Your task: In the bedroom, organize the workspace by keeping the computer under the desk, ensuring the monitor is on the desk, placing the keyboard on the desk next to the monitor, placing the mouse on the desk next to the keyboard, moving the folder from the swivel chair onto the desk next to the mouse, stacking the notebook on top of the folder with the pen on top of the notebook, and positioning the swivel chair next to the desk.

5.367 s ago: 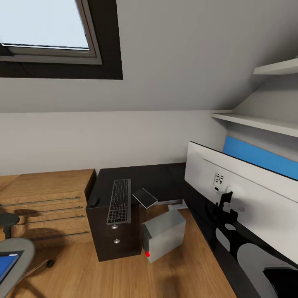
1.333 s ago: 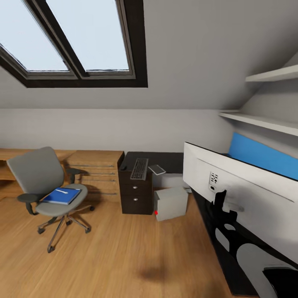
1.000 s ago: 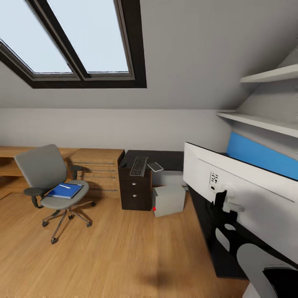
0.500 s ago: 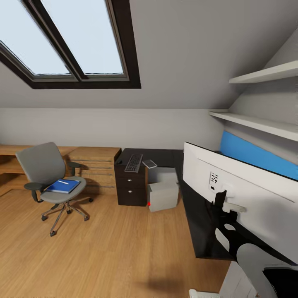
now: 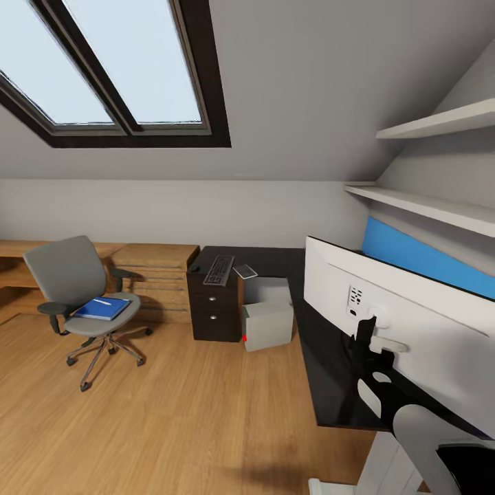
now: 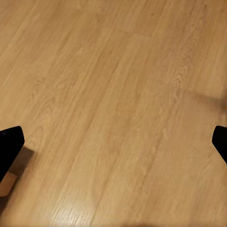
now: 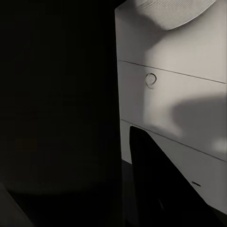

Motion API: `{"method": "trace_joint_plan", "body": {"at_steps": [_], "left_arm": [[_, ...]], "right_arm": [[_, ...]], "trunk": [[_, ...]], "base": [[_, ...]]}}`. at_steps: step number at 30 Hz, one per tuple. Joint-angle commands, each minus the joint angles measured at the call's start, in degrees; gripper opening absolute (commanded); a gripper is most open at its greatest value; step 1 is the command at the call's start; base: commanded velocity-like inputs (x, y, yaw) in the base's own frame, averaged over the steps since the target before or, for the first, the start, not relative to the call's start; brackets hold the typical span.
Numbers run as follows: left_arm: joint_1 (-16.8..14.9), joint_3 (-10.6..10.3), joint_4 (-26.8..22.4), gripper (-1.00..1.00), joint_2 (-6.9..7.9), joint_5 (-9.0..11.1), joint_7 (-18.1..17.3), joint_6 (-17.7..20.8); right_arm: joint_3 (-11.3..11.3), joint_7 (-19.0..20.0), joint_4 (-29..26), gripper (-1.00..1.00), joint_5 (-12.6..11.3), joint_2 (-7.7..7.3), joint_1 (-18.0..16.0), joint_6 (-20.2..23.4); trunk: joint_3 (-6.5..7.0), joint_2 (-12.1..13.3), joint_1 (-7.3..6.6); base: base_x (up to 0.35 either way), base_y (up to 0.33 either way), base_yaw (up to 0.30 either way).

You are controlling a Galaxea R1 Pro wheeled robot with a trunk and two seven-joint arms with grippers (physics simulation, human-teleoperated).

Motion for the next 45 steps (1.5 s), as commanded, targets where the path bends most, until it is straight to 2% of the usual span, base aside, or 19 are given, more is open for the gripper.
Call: {"method": "trace_joint_plan", "body": {"at_steps": [1, 4, 5, 19, 32, 45], "left_arm": [[-0.05, -0.49, 0.02, 1.0, 0.01, 0.36, 0.32, -0.17], [-0.05, -0.48, -0.01, 1.0, 0.01, 0.36, 0.32, -0.17], [-0.05, -0.47, -0.01, 1.0, 0.01, 0.36, 0.32, -0.17], [-0.05, -0.52, 0.01, 1.0, 0.01, 0.36, 0.33, -0.17], [-0.05, -0.52, -0.02, 1.0, 0.0, 0.3, 0.33, -0.17], [-0.05, -0.53, -0.03, 1.0, 0.01, 0.34, 0.33, -0.17]], "right_arm": [[0.92, -0.31, -0.07, -1.0, -0.26, -0.03, -0.08, -0.26], [0.92, -0.31, -0.07, -1.0, -0.17, -0.03, -0.08, -0.26], [0.94, -0.31, -0.07, 1.0, -0.14, -0.03, -0.08, -0.26], [0.97, -0.26, -0.15, 1.0, 0.07, -0.03, -0.08, -0.26], [1.01, -0.22, -0.07, 1.0, 0.07, -0.03, -0.08, -0.26], [1.0, -0.22, -0.07, 1.0, 0.03, -0.03, -0.08, -0.26]], "trunk": [[-0.08, -0.07, 0.01], [-0.08, -0.07, 0.01], [-0.08, -0.07, 0.01], [-0.08, -0.07, 0.01], [-0.08, -0.07, 0.01], [-0.08, -0.07, 0.01]], "base": [[-0.001, -0.002, 0.0], [0.0, -0.001, 0.0], [0.0, 0.0, 0.0], [-0.005, 0.0, 0.0], [-0.154, 0.0, 0.0], [-0.293, -0.037, 0.0]]}}
